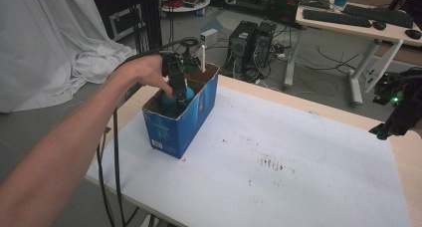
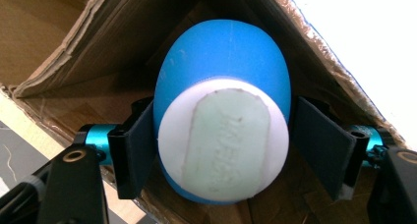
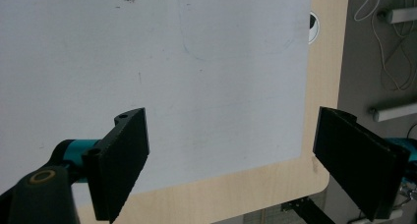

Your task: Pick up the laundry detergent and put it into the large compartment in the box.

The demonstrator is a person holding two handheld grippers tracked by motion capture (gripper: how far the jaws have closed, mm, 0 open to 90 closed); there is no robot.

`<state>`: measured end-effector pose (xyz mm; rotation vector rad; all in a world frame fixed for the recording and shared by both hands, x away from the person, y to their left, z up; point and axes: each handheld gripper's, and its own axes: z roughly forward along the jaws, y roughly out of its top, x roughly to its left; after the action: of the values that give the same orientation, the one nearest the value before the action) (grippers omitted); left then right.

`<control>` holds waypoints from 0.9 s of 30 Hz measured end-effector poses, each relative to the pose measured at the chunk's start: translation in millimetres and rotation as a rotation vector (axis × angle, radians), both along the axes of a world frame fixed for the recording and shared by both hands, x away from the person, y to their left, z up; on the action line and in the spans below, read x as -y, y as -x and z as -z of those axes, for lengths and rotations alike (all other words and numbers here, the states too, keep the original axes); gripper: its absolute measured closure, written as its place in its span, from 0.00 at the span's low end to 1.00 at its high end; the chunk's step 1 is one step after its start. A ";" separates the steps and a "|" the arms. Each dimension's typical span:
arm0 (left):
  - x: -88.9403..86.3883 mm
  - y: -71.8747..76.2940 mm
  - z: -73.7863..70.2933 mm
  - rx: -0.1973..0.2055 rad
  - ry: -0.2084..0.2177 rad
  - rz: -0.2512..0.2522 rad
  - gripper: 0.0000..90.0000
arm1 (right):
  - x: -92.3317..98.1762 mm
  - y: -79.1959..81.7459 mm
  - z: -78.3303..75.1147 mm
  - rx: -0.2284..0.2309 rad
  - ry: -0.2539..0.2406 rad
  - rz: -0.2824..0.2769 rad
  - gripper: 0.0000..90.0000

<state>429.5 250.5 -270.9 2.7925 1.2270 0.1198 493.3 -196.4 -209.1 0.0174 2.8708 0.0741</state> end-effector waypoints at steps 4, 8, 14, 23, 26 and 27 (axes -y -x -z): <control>-0.9 0.7 -3.4 0.008 -0.001 -0.003 0.30 | 0.1 -0.5 0.0 -0.002 -0.003 -0.002 0.14; -1.7 1.1 -8.2 0.012 0.002 -0.001 0.30 | -0.4 0.0 0.2 0.000 0.001 0.001 0.14; -0.8 2.5 -18.4 0.026 0.003 -0.002 0.30 | -0.3 0.1 -0.3 0.000 -0.003 -0.002 0.14; 6.9 5.8 -37.4 0.062 0.000 0.009 0.30 | 1.3 1.6 -2.1 -0.002 -0.002 0.003 0.14; 13.0 6.8 -45.9 0.073 -0.004 0.029 0.30 | 1.3 2.1 -2.7 0.000 -0.005 0.003 0.14; 15.8 7.3 -48.3 0.076 -0.003 0.035 0.30 | 1.3 2.5 -2.9 0.000 -0.005 0.005 0.14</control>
<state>422.2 234.7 -222.6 2.7826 1.1614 0.2236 490.7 -197.7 -206.2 0.0259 2.8708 0.0803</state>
